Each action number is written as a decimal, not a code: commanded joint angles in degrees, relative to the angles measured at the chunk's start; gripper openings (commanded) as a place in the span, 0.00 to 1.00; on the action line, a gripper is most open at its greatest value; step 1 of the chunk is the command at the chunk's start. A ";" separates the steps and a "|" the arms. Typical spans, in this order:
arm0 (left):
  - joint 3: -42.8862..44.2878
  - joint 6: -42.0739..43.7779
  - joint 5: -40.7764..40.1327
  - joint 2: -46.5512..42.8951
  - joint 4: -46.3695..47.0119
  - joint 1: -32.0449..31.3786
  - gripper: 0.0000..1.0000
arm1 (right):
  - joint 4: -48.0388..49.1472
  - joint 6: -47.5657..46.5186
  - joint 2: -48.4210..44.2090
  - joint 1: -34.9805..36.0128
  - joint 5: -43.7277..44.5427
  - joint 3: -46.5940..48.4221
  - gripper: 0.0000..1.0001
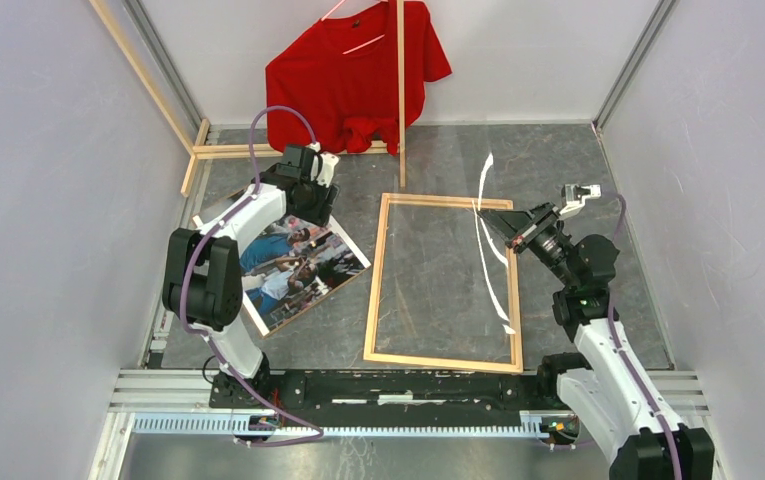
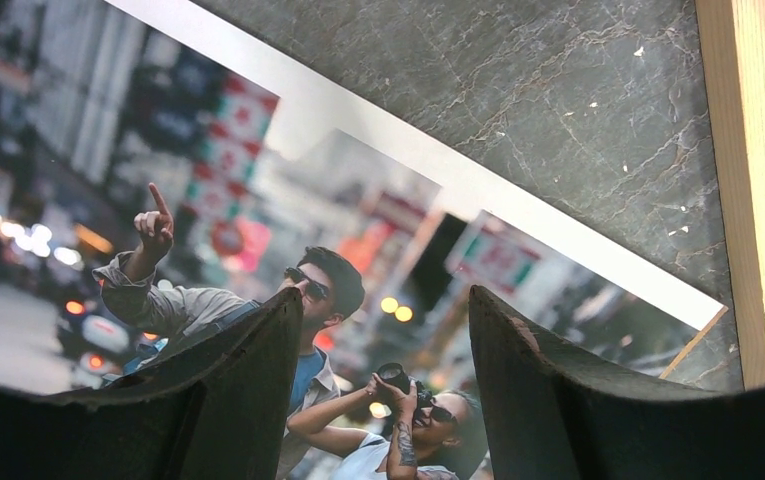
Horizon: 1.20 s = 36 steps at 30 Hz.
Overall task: Put the photo into the frame
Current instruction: Place the photo frame item in the photo frame.
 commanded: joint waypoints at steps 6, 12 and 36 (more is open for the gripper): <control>1.36 -2.50 1.37 -1.98 0.35 0.33 0.69 | 9.38 8.86 2.79 4.78 1.87 -1.33 0.00; 1.01 -2.28 1.42 -2.25 0.23 0.34 0.69 | 8.25 10.48 5.44 9.52 4.29 3.92 0.00; 1.52 -2.23 -3.51 -6.02 -0.04 5.09 0.70 | -0.95 8.61 7.57 14.49 16.71 -1.26 0.00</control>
